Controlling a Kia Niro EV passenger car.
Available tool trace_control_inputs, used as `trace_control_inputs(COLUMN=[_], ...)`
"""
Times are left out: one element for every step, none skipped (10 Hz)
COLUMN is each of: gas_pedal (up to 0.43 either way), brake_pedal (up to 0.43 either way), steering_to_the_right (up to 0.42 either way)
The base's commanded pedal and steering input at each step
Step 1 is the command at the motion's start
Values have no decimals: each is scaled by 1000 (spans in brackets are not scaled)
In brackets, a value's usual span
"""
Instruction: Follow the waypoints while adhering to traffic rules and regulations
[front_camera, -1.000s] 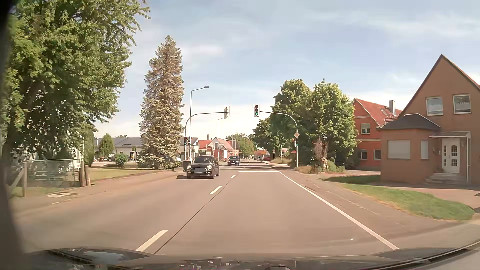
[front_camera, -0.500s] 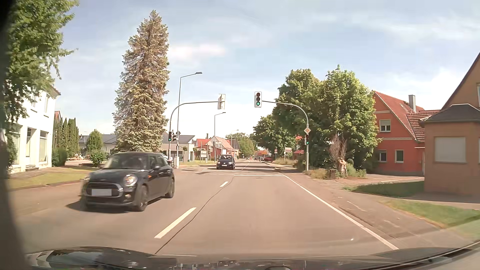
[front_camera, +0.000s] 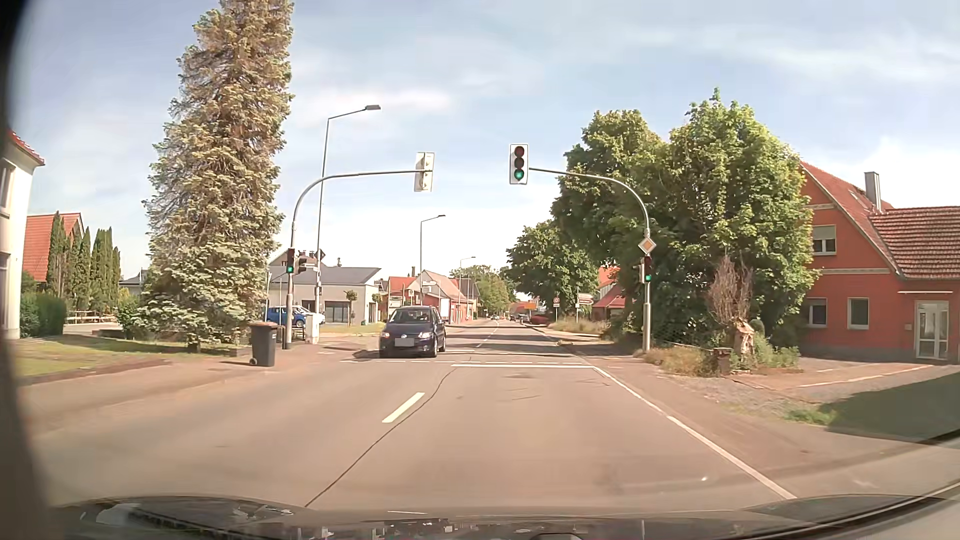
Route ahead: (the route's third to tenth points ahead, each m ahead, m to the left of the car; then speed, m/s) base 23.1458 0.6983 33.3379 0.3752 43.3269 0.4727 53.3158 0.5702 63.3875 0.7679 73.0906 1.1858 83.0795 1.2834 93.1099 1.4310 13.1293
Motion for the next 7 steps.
trace_control_inputs(gas_pedal=[197, 189, 0, 0, 0, 0, 0], brake_pedal=[0, 0, 0, 0, 0, 43, 110], steering_to_the_right=[-1, 0, 0, 0, 0, 1, 1])
